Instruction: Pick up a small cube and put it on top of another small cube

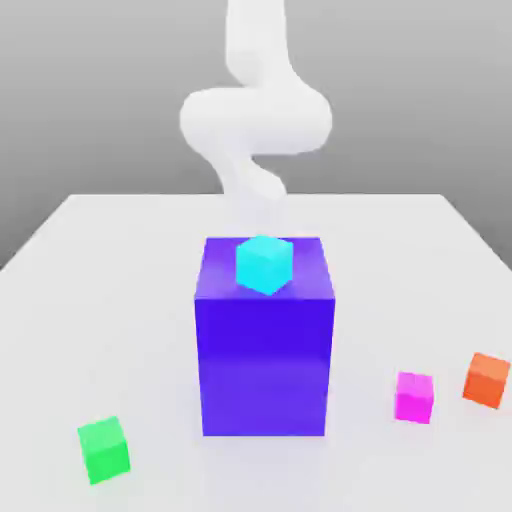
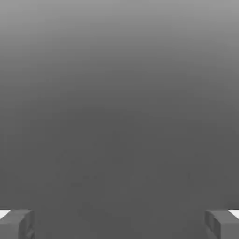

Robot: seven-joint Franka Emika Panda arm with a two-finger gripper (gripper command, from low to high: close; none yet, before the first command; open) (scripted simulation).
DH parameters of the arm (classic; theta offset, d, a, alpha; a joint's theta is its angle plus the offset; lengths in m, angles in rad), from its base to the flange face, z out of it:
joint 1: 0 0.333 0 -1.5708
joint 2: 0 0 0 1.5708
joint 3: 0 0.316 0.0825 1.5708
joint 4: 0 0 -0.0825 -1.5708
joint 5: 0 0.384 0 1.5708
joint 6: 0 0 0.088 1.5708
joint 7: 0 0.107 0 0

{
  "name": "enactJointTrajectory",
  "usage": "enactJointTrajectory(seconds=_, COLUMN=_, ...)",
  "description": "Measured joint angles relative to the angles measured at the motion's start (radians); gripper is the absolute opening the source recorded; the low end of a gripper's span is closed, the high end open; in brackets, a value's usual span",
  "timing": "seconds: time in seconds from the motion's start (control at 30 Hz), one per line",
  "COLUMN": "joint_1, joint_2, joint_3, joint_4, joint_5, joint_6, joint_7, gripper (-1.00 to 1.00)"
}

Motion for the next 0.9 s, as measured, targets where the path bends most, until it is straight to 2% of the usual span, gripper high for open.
enactJointTrajectory(seconds=0.3, joint_1=0.207, joint_2=0.334, joint_3=0.018, joint_4=-0.159, joint_5=0.045, joint_6=0.195, joint_7=-0.309, gripper=0.0)
enactJointTrajectory(seconds=0.53, joint_1=0.327, joint_2=0.588, joint_3=0.072, joint_4=-0.28, joint_5=0.05, joint_6=0.344, joint_7=-0.523, gripper=0.0)
enactJointTrajectory(seconds=0.73, joint_1=0.419, joint_2=0.805, joint_3=0.106, joint_4=-0.374, joint_5=-0.035, joint_6=0.476, joint_7=-0.63, gripper=0.0)
enactJointTrajectory(seconds=0.9, joint_1=0.459, joint_2=0.986, joint_3=0.058, joint_4=-0.351, joint_5=-0.097, joint_6=0.617, joint_7=-0.601, gripper=0.0)
